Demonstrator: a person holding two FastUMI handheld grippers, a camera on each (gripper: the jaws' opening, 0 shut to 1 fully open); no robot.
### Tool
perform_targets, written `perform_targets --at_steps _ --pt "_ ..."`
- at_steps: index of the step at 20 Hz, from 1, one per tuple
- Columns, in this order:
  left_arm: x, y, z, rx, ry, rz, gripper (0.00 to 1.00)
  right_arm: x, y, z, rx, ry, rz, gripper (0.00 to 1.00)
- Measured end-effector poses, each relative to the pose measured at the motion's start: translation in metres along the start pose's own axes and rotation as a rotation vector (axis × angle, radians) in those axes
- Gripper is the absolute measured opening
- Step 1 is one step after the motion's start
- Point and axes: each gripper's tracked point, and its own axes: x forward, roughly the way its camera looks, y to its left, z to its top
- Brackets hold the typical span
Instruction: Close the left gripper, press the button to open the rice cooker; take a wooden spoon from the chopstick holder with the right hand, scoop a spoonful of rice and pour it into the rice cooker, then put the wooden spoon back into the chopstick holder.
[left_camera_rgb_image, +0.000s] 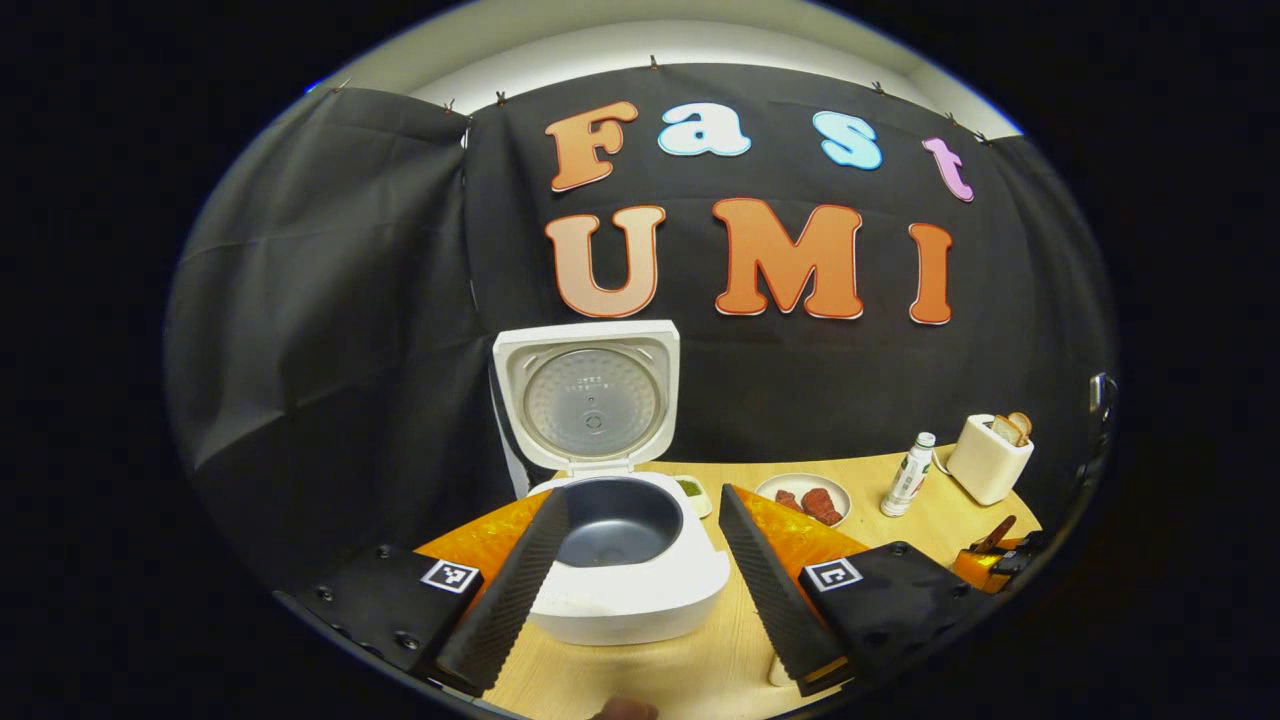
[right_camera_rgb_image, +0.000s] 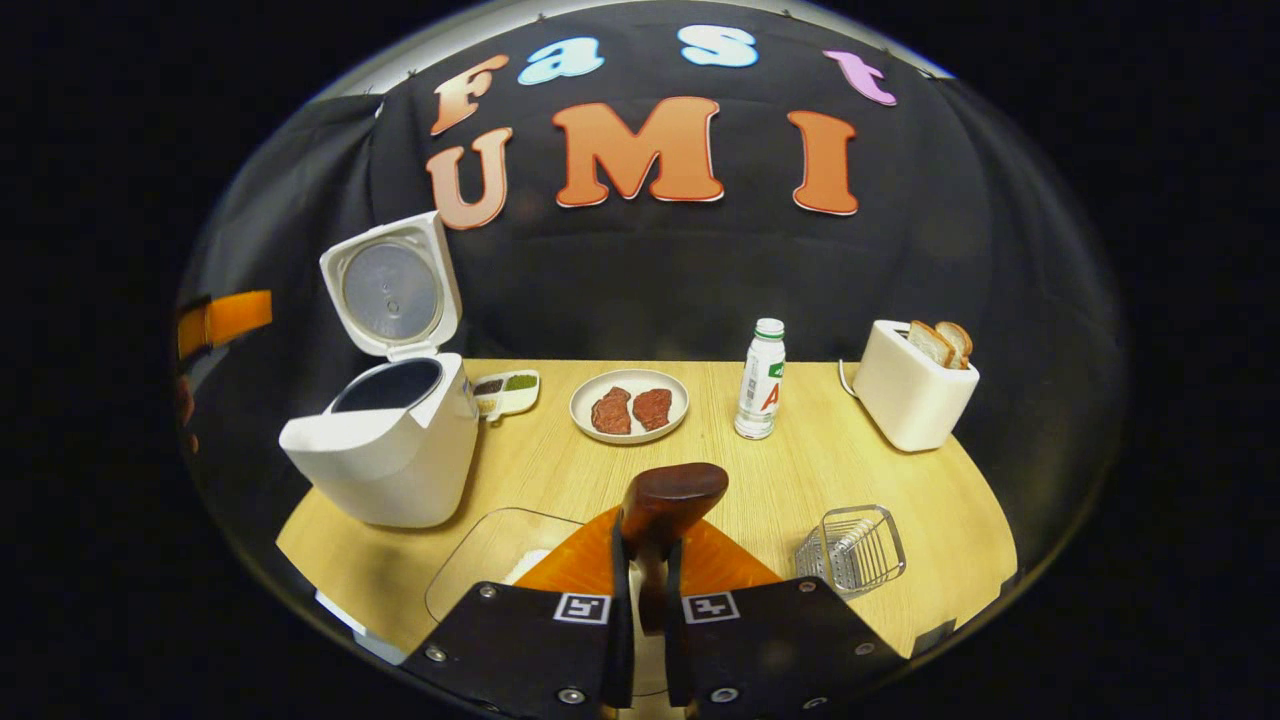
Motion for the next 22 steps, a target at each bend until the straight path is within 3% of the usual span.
perform_targets --at_steps 6,16,22 --pt "-0.001 0.013 -0.008 0.005 0.021 0.031 1.0 0.009 0.018 -0.023 -0.156 0.011 0.011 0.12" --pt "-0.001 0.033 -0.023 0.025 0.058 0.049 1.0 0.009 0.051 -0.05 -0.126 0.046 0.06 0.12" --pt "-0.015 0.052 -0.043 -0.029 0.097 0.081 1.0 0.011 0.057 -0.045 -0.024 0.079 0.074 0.12"
